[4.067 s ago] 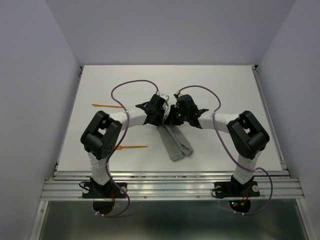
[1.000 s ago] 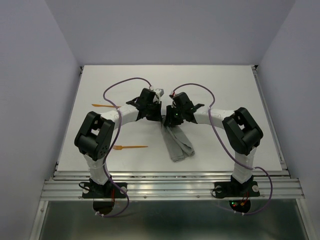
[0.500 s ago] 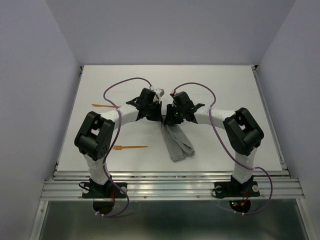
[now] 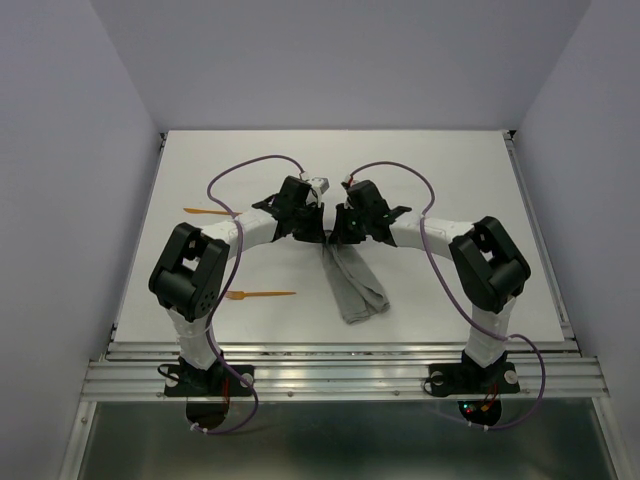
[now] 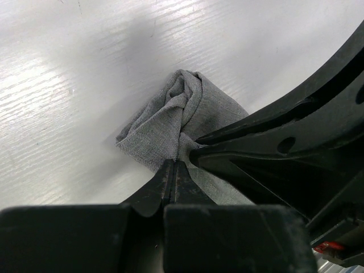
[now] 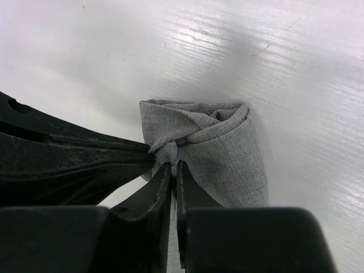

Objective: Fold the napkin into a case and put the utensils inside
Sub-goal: Grasp the top corner of the smaller rectangle folded napkin from the folded napkin.

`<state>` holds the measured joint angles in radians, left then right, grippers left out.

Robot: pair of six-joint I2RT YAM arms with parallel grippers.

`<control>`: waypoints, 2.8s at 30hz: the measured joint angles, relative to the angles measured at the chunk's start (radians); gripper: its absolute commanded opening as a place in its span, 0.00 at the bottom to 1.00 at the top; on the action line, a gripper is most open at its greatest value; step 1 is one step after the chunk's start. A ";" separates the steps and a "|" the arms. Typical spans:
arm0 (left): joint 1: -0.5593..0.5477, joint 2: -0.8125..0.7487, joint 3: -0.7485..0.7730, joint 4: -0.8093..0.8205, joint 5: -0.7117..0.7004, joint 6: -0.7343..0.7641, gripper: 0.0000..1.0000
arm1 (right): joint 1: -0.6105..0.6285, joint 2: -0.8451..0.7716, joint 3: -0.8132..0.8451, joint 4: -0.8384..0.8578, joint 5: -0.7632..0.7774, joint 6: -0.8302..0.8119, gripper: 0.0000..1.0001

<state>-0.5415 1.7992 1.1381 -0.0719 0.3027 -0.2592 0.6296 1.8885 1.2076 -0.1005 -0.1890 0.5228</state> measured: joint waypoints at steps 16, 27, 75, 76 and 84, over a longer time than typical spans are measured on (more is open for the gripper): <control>0.000 0.000 0.000 -0.001 0.018 0.003 0.00 | 0.000 0.018 0.001 0.026 -0.037 0.025 0.01; 0.003 0.000 0.000 0.000 0.037 0.007 0.00 | 0.000 0.082 0.022 0.077 -0.050 0.072 0.01; 0.120 0.025 0.001 0.024 0.232 -0.072 0.00 | -0.007 0.045 -0.212 0.530 -0.055 0.214 0.28; 0.120 0.027 0.001 0.024 0.234 -0.072 0.00 | -0.007 0.040 -0.219 0.530 -0.055 0.211 0.28; 0.124 0.039 -0.001 0.031 0.244 -0.073 0.00 | -0.007 -0.028 -0.253 0.504 -0.047 0.174 0.29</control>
<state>-0.4175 1.8381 1.1370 -0.0406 0.5465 -0.3325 0.6224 1.8603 0.9546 0.4038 -0.2363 0.6971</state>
